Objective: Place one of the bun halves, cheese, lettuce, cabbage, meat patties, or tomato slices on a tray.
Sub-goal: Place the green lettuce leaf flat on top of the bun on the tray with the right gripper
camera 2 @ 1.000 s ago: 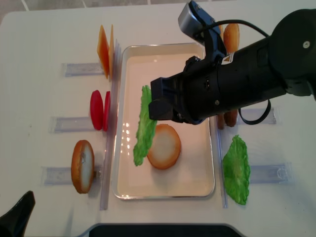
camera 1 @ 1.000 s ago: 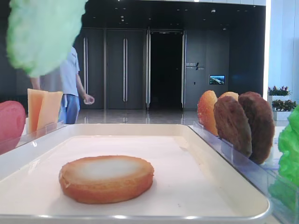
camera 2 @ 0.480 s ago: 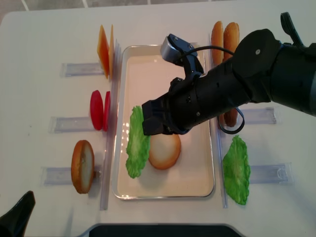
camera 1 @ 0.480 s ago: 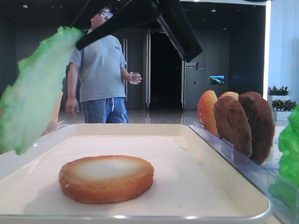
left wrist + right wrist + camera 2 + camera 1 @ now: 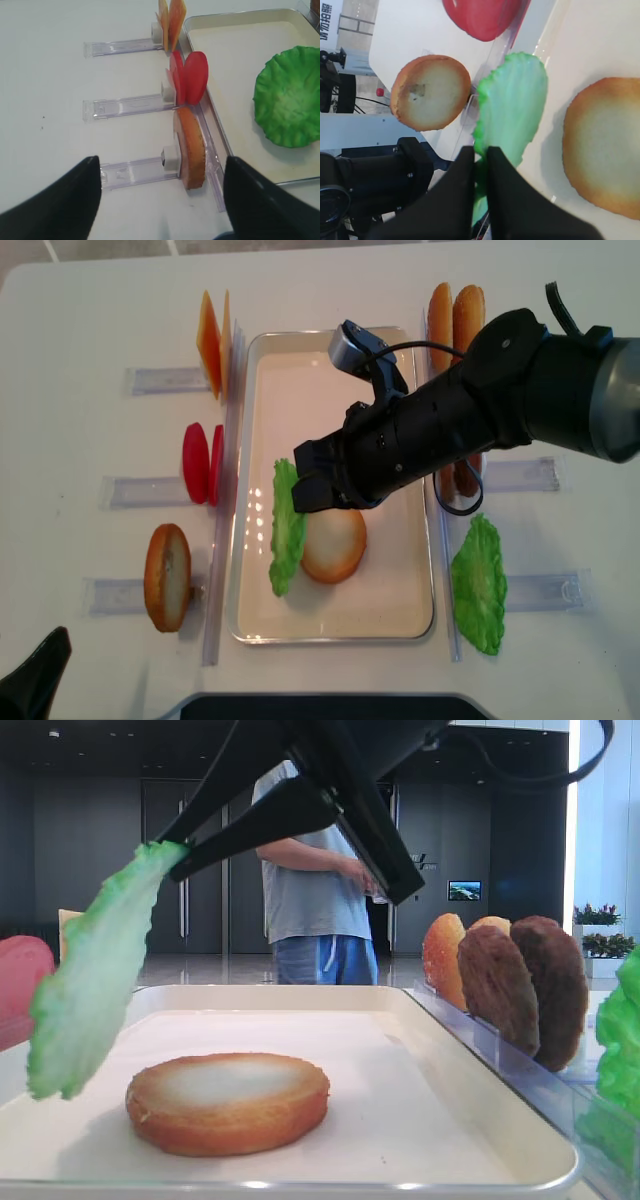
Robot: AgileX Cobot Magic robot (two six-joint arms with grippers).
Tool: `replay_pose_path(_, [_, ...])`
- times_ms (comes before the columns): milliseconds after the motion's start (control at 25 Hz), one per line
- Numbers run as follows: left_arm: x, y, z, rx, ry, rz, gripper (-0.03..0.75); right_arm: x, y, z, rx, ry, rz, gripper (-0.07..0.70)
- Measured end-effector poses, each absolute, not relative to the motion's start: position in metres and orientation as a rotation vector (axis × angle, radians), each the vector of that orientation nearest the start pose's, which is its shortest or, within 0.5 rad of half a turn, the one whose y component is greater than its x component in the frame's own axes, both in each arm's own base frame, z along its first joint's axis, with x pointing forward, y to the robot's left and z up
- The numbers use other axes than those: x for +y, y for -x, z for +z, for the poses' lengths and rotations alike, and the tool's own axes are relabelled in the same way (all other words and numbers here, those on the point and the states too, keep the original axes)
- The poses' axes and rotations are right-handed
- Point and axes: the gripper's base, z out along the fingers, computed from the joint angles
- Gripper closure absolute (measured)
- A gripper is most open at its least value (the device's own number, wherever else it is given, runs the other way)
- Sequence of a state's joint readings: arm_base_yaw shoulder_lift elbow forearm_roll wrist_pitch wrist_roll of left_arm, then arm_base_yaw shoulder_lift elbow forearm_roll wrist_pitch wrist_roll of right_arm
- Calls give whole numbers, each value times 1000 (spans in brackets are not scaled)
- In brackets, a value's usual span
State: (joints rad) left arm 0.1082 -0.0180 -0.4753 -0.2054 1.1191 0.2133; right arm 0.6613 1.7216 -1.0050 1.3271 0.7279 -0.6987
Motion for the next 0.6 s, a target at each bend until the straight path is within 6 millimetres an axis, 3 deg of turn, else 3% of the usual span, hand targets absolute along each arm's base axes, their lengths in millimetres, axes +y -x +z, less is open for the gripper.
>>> replay_pose_path(600, [-18, 6, 267, 2088, -126, -54, 136, 242, -247, 212, 2552, 559, 1358, 566])
